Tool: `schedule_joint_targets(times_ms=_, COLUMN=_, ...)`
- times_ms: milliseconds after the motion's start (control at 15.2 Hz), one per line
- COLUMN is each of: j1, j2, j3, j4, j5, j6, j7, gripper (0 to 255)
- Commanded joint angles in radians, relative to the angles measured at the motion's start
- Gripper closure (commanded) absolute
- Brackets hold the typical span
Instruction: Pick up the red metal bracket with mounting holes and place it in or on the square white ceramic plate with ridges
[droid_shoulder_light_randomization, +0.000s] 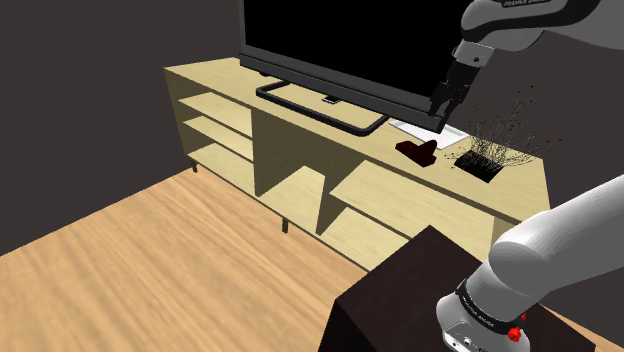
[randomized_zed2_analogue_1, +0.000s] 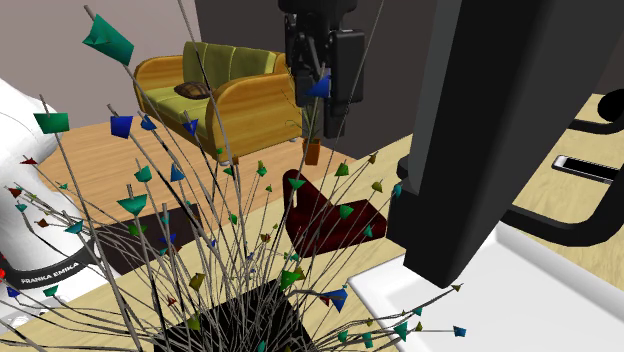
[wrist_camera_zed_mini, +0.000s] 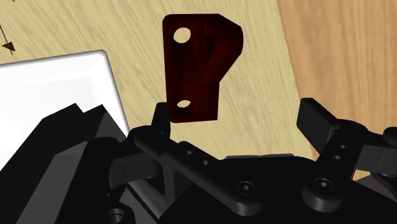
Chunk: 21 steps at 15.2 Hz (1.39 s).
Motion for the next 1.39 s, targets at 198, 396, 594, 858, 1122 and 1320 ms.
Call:
schedule_joint_targets(times_ms=198, j1=0.0, j2=0.005, j3=-0.002, j4=-0.031, j5=0.002, j6=0.036, j7=-0.002, gripper=0)
schedule_joint_targets(times_ms=396, j1=0.0, j2=0.005, j3=-0.002, j4=-0.03, j5=0.002, j6=0.036, j7=-0.002, gripper=0)
schedule_joint_targets(times_ms=594, j1=0.0, j2=0.005, j3=-0.002, j4=-0.03, j5=0.002, j6=0.036, j7=-0.002, gripper=255)
schedule_joint_targets(times_ms=858, j1=0.0, j2=0.005, j3=-0.002, j4=-0.03, j5=0.002, j6=0.036, j7=-0.002, gripper=255)
schedule_joint_targets(times_ms=1122, j1=0.0, j2=0.005, j3=-0.002, j4=-0.03, j5=0.002, j6=0.036, j7=-0.002, gripper=255)
schedule_joint_targets(times_ms=1320, j1=0.003, j2=0.016, j3=0.011, j4=-0.052, j5=-0.014, j6=0.066, j7=0.018, gripper=0)
